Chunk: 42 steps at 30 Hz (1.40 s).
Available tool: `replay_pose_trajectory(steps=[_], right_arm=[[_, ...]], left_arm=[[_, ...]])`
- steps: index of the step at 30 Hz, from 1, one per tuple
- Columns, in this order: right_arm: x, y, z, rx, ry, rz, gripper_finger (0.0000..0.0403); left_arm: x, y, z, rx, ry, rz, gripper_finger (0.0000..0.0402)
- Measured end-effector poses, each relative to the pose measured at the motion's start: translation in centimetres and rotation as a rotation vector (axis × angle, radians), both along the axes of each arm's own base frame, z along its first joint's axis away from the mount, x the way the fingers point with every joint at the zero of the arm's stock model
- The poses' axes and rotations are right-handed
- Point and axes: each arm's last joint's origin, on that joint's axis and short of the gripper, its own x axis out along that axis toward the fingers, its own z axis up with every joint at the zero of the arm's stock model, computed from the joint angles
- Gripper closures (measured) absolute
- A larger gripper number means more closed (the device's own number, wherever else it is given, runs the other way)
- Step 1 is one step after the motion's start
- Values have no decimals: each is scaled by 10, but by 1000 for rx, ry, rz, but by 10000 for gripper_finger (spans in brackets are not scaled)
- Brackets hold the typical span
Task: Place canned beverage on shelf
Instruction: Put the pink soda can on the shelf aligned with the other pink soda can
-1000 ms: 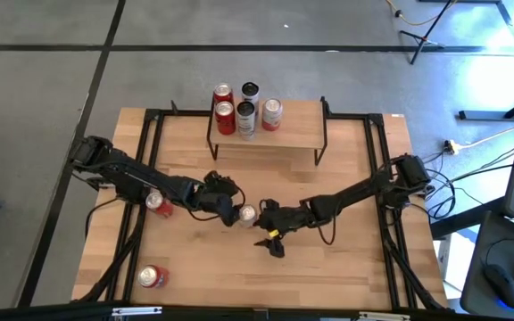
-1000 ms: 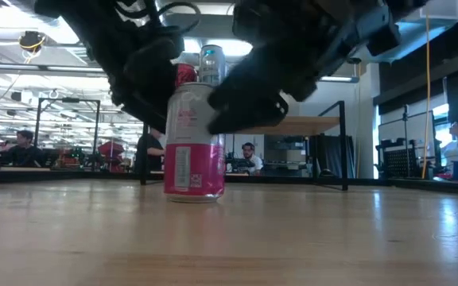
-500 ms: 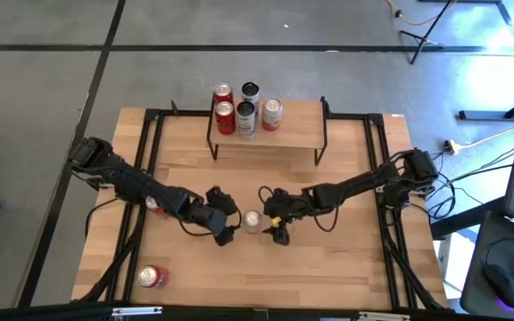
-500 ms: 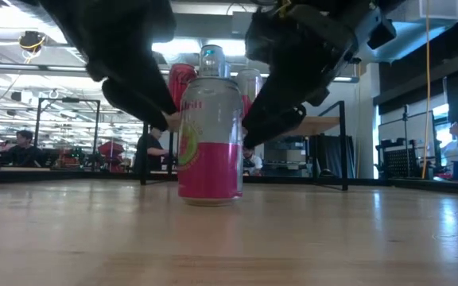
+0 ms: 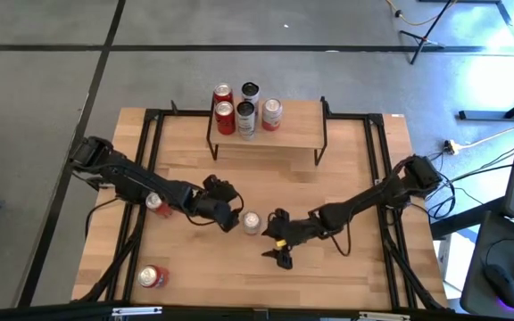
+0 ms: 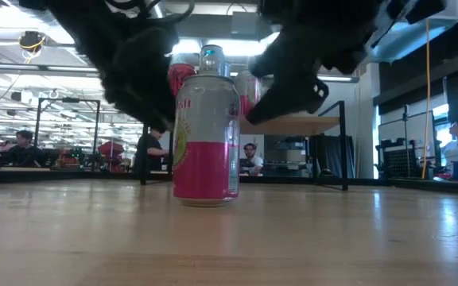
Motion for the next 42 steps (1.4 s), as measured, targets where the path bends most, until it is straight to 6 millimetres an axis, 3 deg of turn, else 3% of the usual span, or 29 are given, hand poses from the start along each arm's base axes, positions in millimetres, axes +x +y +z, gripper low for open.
replay_pose_trajectory(steps=[9,24,33,38,42], right_arm=[[10,-2,-11,-25,-50,-29,94],[11,-46,-19,-78,132,-41,93],[10,-44,-19,-54,135,-29,93],[4,-46,-25,-27,236,-71,93],[-3,-35,-27,-64,272,-129,93]], left_arm=[[17,4,10,-51,-96,-223,53],[5,-21,4,-156,-28,-273,53],[4,-22,4,-142,-23,-264,53],[3,-22,2,-161,2,-281,53],[2,-24,2,-171,2,-288,53]])
